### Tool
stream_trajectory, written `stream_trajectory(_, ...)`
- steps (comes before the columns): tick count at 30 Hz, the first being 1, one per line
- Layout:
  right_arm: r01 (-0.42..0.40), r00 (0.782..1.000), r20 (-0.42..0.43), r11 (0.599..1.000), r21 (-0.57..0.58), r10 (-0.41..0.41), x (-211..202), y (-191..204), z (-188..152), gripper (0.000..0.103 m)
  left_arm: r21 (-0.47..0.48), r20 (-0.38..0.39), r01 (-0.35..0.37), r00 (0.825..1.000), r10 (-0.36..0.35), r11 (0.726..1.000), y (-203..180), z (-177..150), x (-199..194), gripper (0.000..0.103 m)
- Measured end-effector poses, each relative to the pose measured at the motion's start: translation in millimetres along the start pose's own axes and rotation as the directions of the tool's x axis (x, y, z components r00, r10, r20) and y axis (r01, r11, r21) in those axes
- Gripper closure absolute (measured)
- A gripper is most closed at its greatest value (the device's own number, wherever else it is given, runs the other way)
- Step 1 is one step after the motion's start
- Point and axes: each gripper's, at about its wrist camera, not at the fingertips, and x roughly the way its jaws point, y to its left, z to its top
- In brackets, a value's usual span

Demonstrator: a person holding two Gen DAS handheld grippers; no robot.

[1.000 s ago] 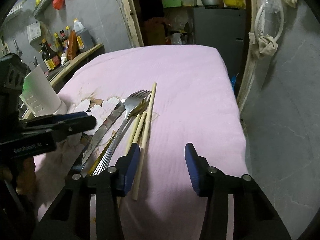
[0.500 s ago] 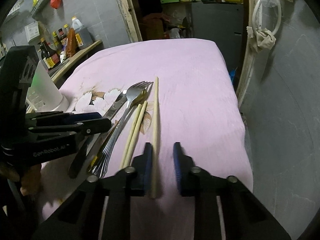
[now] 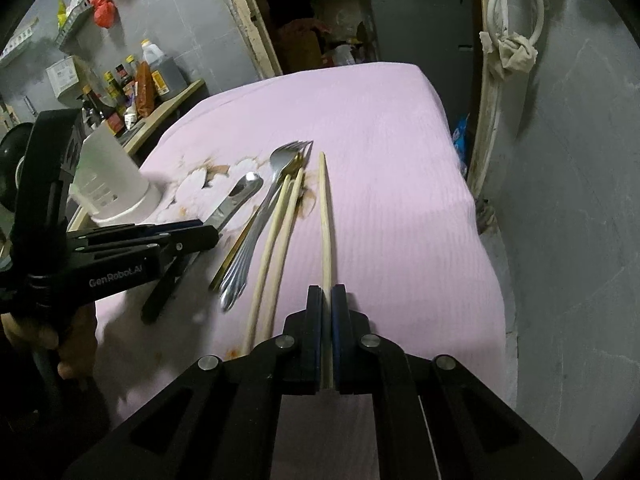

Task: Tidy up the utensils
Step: 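Grasp a silver spoon with the left tool while the right tool grasps a chopstick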

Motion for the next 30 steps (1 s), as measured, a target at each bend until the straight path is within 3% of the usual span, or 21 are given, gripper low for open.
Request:
stream_trajectory(8,-0.022,1.000,-0.021,1.000,-0.018,0.022,15,-4,20,0.097,0.002,-0.043,0.033,0.999,-0.033,0.999,8,-6,-3,0.086)
stream_trajectory(11,-0.035,0.997,-0.062,0.999,-0.016,0.034,30,-5,35,0.083,0.021,-0.053,0.047,0.998,-0.046,0.999,10,-2,0,0.086)
stream_trajectory(13,-0.033,0.997,-0.072,0.999,-0.025,0.031,38,-3,42,0.080,0.031,-0.064,0.055,0.997,-0.053,0.998,9,1,1,0.086)
stream_trajectory(23,0.048,0.993,-0.107,0.995,-0.093,-0.058,60,16,64,0.080,0.008,-0.079,0.070,0.994,-0.069,0.998,11,3,3,0.084)
stream_trajectory(27,0.079,0.987,-0.134,0.991,-0.104,-0.093,63,19,70,0.080,0.033,-0.093,0.027,0.995,-0.024,0.999,4,4,4,0.084)
stream_trajectory(30,0.127,0.979,-0.147,0.986,-0.111,-0.142,64,22,73,0.090,0.068,-0.107,-0.023,0.994,0.030,0.997,-5,6,5,0.087)
